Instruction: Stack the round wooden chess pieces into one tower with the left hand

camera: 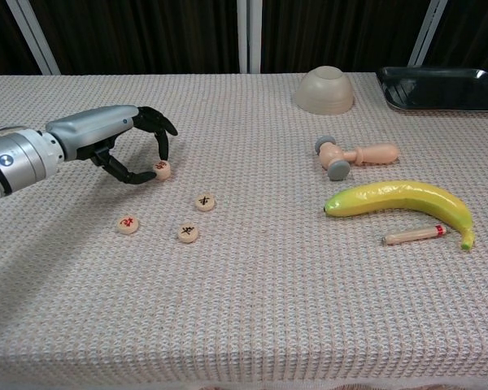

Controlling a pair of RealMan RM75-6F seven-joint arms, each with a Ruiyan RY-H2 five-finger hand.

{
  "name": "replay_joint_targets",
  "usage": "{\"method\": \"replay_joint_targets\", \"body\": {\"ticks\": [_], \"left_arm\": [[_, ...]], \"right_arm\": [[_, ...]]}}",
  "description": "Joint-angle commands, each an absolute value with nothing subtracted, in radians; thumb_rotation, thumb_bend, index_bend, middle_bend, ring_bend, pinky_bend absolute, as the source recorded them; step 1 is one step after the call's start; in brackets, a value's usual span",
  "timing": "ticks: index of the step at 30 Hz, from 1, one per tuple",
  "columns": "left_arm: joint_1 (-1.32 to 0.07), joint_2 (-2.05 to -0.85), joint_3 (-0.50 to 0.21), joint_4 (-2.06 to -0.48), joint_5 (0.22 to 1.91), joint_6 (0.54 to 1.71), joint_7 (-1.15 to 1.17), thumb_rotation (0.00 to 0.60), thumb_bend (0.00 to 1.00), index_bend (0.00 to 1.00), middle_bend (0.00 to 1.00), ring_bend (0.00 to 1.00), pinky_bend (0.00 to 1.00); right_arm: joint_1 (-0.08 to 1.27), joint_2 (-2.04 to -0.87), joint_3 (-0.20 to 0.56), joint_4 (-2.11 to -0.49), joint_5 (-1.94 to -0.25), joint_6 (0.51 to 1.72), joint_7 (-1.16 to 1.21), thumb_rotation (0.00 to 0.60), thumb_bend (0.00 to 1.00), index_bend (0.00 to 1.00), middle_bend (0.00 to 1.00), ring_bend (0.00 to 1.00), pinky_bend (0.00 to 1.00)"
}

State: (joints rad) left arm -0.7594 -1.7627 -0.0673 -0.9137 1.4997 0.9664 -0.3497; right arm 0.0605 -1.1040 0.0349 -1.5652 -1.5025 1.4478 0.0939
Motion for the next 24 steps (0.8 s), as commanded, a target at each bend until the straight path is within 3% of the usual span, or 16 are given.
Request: {"method": "replay_joint_targets", "body": {"ticks": [1,9,16,24], "left_arm": [[-0.762,-1.764,-0.066,-0.909,1.499,0.962,-0.357,0.600,0.33,0.47,0.14,0.00,0.00],[-0.768,-1.753,-0.063,-0.912,1.498,0.951,-0.343,0.600,0.33,0.44,0.14,0.00,0.00],[-0.766,-1.745,-0.059,-0.921,1.494,0.942,-0.359,0.600,0.33,0.33,0.14,0.00,0.00],[-0.753,-1.703,-0.060,-0.989,1.505,0.987,-0.322,0.600,0.33,0.33,0.14,0.00,0.00]], "right_arm": [[0.062,-1.104,0.036,-1.564,-1.505,1.448,0.095,0.600,0.00,0.00,0.00,0.00,0.00],[0.066,-1.109,0.034,-1.564,-1.510,1.443,0.089,0.600,0.00,0.00,0.00,0.00,0.00],[0.063,-1.106,0.035,-1.563,-1.508,1.448,0.092,0.600,0.00,0.00,0.00,0.00,0.00],[0.062,-1.108,0.036,-1.561,-1.506,1.449,0.094,0.600,0.00,0.00,0.00,0.00,0.00]]}}
